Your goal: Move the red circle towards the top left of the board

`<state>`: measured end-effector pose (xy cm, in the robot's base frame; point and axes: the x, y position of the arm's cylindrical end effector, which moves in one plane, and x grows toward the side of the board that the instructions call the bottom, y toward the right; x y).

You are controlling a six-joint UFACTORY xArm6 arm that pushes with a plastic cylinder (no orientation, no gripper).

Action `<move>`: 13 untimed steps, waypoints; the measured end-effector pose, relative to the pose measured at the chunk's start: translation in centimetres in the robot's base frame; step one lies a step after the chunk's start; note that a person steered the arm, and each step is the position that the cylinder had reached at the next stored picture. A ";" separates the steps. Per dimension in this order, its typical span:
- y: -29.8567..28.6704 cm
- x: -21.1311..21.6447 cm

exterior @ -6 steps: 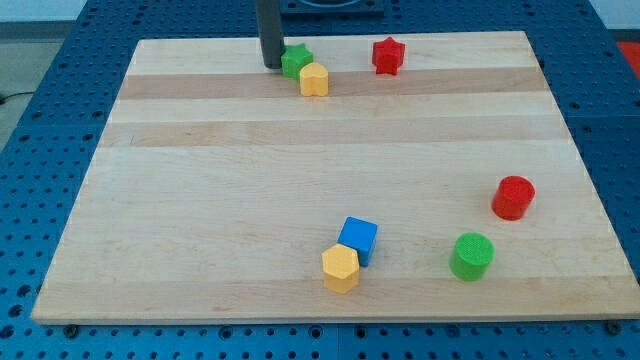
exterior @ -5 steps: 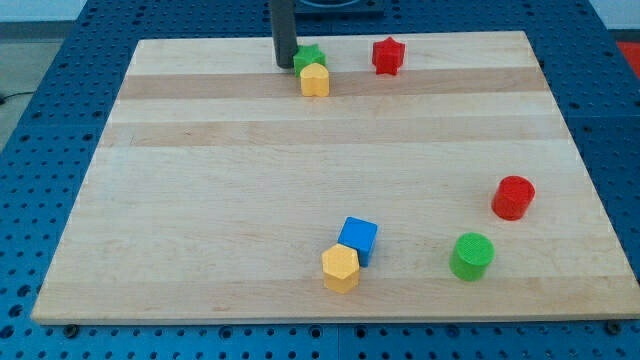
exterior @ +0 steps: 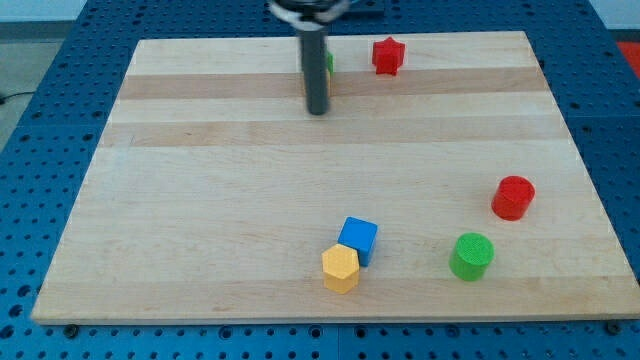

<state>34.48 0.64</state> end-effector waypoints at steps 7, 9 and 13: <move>18.3 15.4; 17.7 18.2; -2.4 7.0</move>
<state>41.45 -1.80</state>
